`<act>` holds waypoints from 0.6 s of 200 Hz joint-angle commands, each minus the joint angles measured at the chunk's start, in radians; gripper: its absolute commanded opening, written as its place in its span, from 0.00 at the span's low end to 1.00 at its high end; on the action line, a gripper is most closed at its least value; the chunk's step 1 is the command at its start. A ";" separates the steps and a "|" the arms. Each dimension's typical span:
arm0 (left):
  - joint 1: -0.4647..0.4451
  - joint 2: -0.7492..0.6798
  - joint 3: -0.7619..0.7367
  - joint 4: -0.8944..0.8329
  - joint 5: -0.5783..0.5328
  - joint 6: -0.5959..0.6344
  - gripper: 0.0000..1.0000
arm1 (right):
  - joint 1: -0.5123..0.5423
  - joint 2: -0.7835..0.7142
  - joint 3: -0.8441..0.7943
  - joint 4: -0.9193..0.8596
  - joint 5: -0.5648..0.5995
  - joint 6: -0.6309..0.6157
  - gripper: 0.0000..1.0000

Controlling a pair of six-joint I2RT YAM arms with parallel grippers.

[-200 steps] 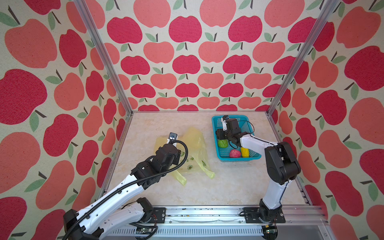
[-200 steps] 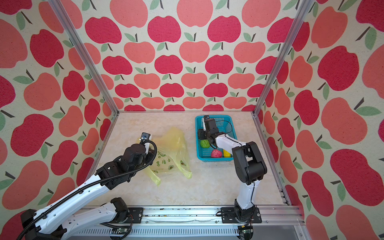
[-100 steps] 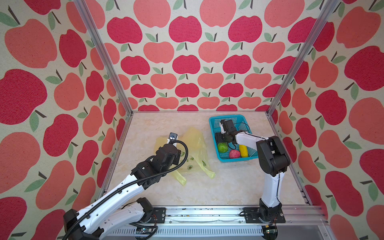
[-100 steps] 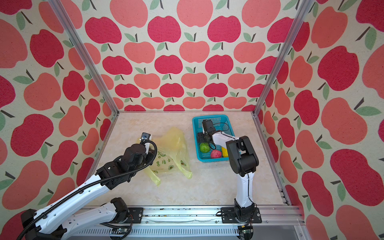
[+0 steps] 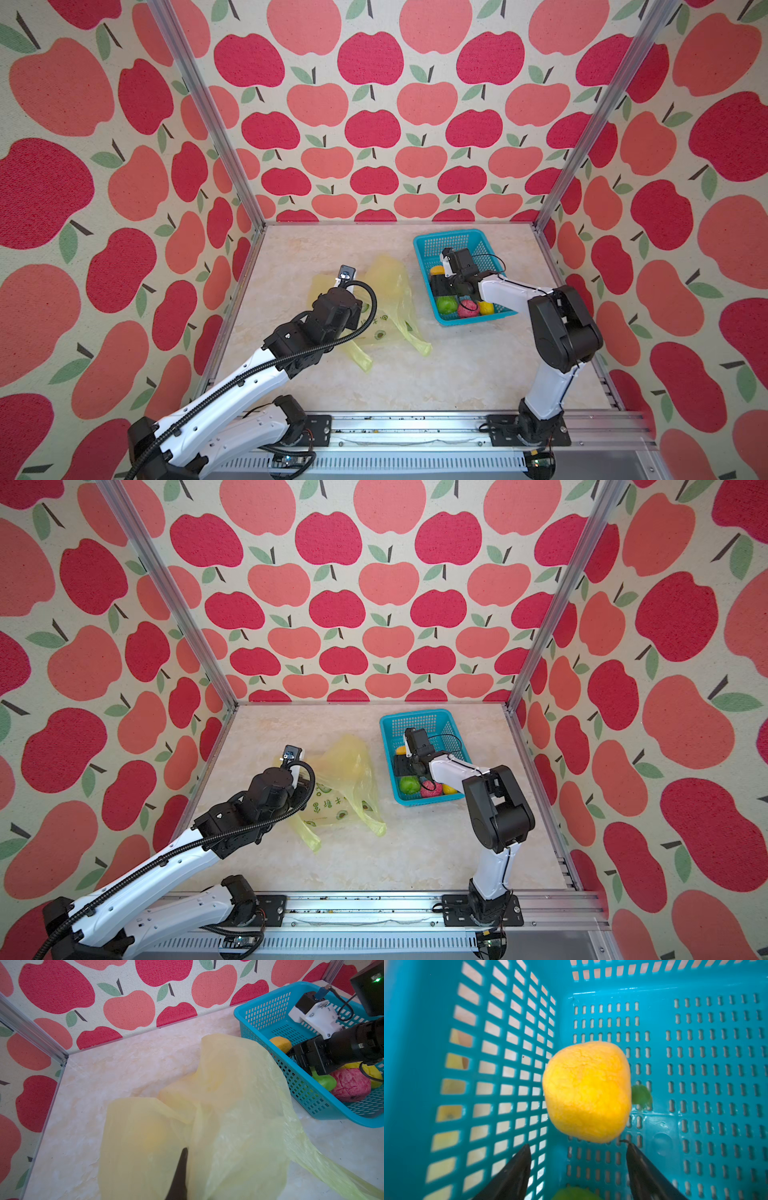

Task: Untie the knot of the plastic bag and take out the fruit
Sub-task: 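Lower the mango into the basket and open the right gripper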

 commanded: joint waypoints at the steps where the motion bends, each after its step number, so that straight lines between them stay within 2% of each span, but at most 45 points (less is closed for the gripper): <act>1: 0.005 0.000 -0.005 0.003 0.011 -0.013 0.00 | 0.014 -0.059 -0.039 0.002 -0.004 0.021 0.73; 33: 0.005 -0.002 -0.010 0.007 0.005 -0.014 0.00 | 0.022 -0.131 -0.090 -0.012 0.049 0.024 0.75; 55: 0.005 0.004 -0.005 0.005 0.010 -0.014 0.00 | 0.043 -0.235 -0.131 -0.017 0.098 0.018 0.75; 94: 0.005 -0.001 -0.011 0.012 0.003 -0.012 0.00 | 0.187 -0.564 -0.286 0.105 0.238 -0.080 0.78; 120: 0.005 0.000 -0.009 0.012 0.013 -0.014 0.00 | 0.313 -0.768 -0.428 0.286 0.234 -0.173 0.73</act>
